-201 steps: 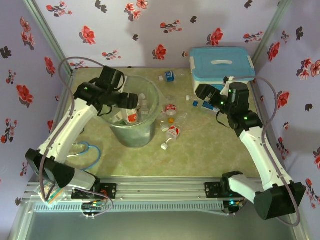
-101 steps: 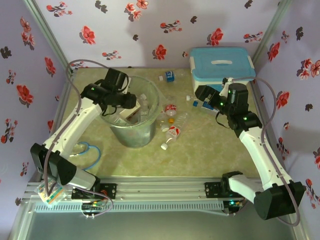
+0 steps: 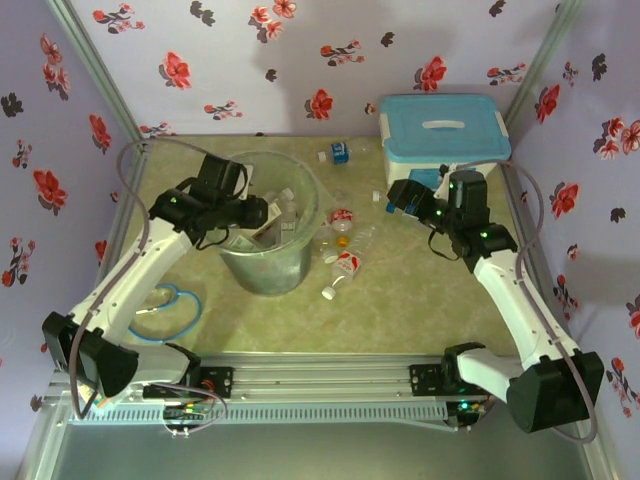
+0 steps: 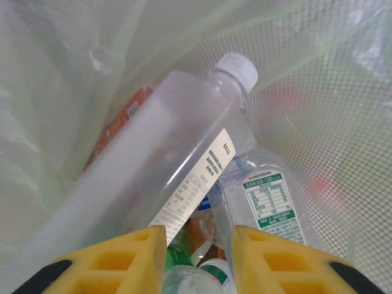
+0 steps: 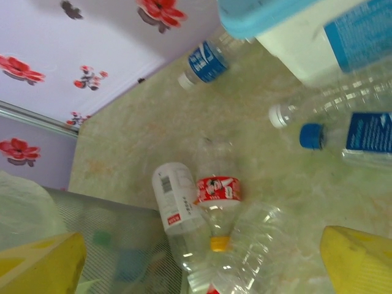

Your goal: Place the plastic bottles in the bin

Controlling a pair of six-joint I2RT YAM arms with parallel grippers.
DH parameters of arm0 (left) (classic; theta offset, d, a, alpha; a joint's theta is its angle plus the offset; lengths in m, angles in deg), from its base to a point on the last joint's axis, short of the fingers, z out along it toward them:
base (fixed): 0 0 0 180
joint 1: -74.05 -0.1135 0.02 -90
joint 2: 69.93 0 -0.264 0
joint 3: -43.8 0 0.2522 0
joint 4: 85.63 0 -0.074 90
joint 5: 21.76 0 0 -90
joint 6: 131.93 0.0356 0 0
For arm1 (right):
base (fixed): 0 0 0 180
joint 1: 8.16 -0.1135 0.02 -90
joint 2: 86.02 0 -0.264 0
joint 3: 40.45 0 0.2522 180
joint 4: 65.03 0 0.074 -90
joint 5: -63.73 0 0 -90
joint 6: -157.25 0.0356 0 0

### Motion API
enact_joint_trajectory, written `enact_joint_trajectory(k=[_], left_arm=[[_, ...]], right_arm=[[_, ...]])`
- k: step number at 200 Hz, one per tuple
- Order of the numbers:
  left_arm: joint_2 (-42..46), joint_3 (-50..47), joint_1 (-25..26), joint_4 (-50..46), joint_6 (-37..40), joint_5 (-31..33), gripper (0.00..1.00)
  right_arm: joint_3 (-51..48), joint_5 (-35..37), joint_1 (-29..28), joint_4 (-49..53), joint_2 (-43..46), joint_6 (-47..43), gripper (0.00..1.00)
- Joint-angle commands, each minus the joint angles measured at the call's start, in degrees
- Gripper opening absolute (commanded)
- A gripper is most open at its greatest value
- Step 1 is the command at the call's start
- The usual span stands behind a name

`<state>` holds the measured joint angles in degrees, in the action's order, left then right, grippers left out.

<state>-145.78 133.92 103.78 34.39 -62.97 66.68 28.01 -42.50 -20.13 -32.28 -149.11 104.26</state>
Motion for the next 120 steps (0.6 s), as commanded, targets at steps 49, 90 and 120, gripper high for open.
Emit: enact_joint_trajectory(k=[49,90,120], left_arm=[[-0.6,3.8,0.3,0.5,-1.0,-2.2,0.39],[-0.2,7.1,0.2,0.4,-0.1,-2.1,0.61],[0.4,6.4,0.9,2.3,-0.9,-2.1,0.62]], right_arm=[[-8.6,1.2,-2.6,-3.9,-5.6,8.2,0.87],[-8.9,5.4,-8.7,-7.1,-13.8,10.2,0.92],[-10.1,5.6,-9.5,-13.5,-19.8,12.9,0.96]])
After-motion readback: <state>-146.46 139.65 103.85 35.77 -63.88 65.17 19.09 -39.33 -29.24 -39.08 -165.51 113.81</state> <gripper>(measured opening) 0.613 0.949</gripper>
